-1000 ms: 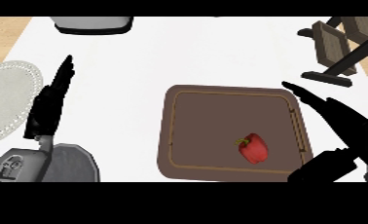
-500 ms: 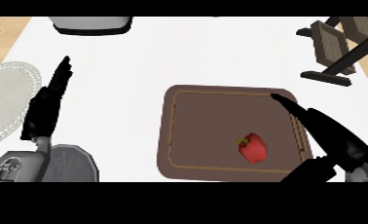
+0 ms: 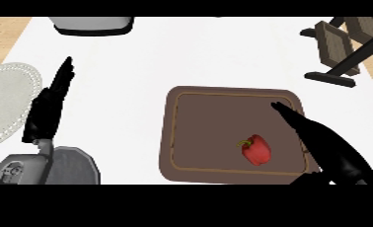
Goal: Pick the bell pepper from the tray and place it in the tiered basket
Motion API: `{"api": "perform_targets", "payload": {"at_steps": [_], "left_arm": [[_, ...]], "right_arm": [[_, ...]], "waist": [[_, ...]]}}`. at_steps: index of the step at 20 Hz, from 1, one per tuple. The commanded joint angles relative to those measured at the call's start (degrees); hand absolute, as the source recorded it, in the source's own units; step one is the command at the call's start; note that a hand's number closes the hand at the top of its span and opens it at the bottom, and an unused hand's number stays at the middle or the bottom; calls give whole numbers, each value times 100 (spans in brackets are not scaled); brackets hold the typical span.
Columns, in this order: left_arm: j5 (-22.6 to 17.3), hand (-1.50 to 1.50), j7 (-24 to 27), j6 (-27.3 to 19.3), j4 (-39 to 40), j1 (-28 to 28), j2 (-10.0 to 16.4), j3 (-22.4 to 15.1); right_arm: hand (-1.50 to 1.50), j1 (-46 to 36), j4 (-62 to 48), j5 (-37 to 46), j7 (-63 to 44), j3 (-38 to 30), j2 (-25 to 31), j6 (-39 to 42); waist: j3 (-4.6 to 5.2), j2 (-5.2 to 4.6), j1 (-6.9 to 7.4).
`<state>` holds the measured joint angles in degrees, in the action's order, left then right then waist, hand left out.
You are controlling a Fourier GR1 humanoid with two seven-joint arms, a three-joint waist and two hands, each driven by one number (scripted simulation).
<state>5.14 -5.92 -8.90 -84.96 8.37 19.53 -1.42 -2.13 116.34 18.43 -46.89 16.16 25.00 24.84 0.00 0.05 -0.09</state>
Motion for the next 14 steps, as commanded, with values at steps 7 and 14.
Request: {"api": "perform_targets", "payload": {"at_steps": [7,14], "left_arm": [[399,0,-97,127,-99,4,-293,159],[452,0,137,256,264,185,-455,397]], "right_arm": [[-150,-134,92,711,-356,152,-666,429],[-150,401,-409,1326,271,285,-966,142]], "waist": [[0,-2,10],[0,-4,-4]]}}
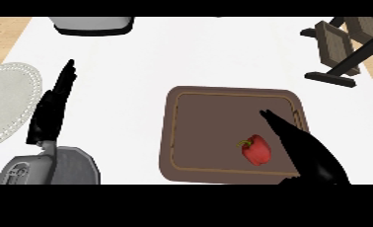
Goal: Pick the bell pepper from the tray and place it in the tiered basket
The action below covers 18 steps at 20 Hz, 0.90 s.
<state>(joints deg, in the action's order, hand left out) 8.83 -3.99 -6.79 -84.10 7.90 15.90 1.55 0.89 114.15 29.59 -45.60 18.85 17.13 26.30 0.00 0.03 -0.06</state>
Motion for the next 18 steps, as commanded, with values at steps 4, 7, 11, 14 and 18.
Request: {"api": "perform_targets", "payload": {"at_steps": [4,7,11,14,18], "left_arm": [[128,0,-213,172,-229,30,-72,132],[-33,0,63,466,210,200,23,420],[226,0,-21,276,-145,-60,-174,263],[78,0,42,541,-16,28,-45,486],[410,0,-232,242,-506,-167,-411,149]], "right_arm": [[-150,-589,-765,98,253,-409,-350,183],[-150,41,-501,347,531,-195,-305,161],[-150,-237,-1382,725,830,-50,-620,-171],[-150,-381,-1308,638,614,-109,-772,132],[-150,19,-1419,820,1019,-55,-698,-70]], "waist": [[-1,-3,18],[0,-2,-6],[-1,-3,13],[0,-1,12],[-2,3,9]]}}
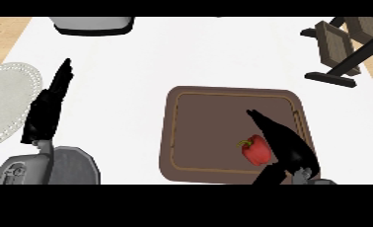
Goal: Pick the bell pepper from the tray and place it in the tiered basket
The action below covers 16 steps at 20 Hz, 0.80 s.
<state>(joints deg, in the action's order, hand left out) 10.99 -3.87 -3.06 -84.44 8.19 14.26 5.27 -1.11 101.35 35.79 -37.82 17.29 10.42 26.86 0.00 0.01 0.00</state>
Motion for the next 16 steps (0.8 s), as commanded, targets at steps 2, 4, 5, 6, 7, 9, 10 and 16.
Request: {"api": "perform_targets", "payload": {"at_steps": [2,4,5,6,7,9,10,16], "left_arm": [[47,0,-7,85,-279,-283,-79,19],[82,0,-218,91,-62,173,-55,61],[58,0,-20,35,178,182,-73,80],[155,0,-195,28,80,309,-83,-28],[84,0,-188,101,-247,56,-1,27],[36,0,-33,138,-217,-238,-52,36],[47,0,-180,134,-203,-13,-64,70],[59,0,-23,174,-257,-222,-98,133]], "right_arm": [[-150,-107,-619,51,406,-203,-83,-51],[150,-13,-337,-38,118,44,-221,275],[150,-51,-676,-73,291,104,34,521],[150,-262,-380,-271,163,222,-59,884],[150,-445,-466,-12,446,313,122,794],[150,-297,-552,625,880,747,267,302],[150,-242,-417,622,972,533,359,291],[150,-24,-117,54,577,100,-281,345]], "waist": [[-1,0,12],[0,0,-4],[0,-8,-1],[0,-4,-1],[-1,2,39],[-2,4,42],[-1,3,5],[0,6,0]]}}
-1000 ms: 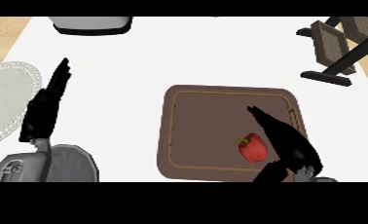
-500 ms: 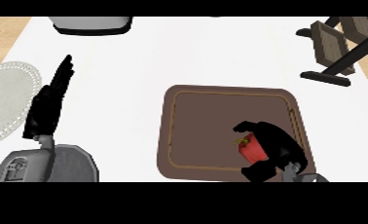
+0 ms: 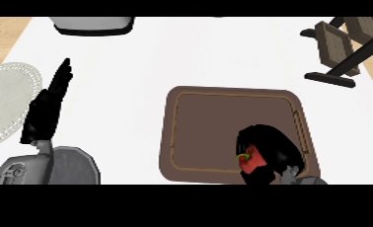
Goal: Pick the bell pepper from the tray and place it in the tiered basket
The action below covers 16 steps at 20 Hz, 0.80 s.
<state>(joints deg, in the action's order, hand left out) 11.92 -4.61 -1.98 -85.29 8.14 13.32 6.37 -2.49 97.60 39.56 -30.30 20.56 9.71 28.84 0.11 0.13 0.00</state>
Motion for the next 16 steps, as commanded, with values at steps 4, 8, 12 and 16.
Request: {"api": "perform_targets", "payload": {"at_steps": [4,8,12,16], "left_arm": [[-179,0,-52,229,-296,-240,131,191],[128,0,72,-15,64,98,-128,-122],[9,0,54,144,55,189,-81,-111],[149,0,64,-33,165,294,-154,-134]], "right_arm": [[150,482,852,-465,-119,-475,-128,6],[150,-2033,426,-178,-2390,-1021,-948,182],[150,-3752,-213,87,-3130,-1469,-962,-391],[150,-4730,-407,657,-3093,-1862,-967,-1381]], "waist": [[-11,-1,-15],[6,-26,124],[8,-38,290],[2,-42,192]]}}
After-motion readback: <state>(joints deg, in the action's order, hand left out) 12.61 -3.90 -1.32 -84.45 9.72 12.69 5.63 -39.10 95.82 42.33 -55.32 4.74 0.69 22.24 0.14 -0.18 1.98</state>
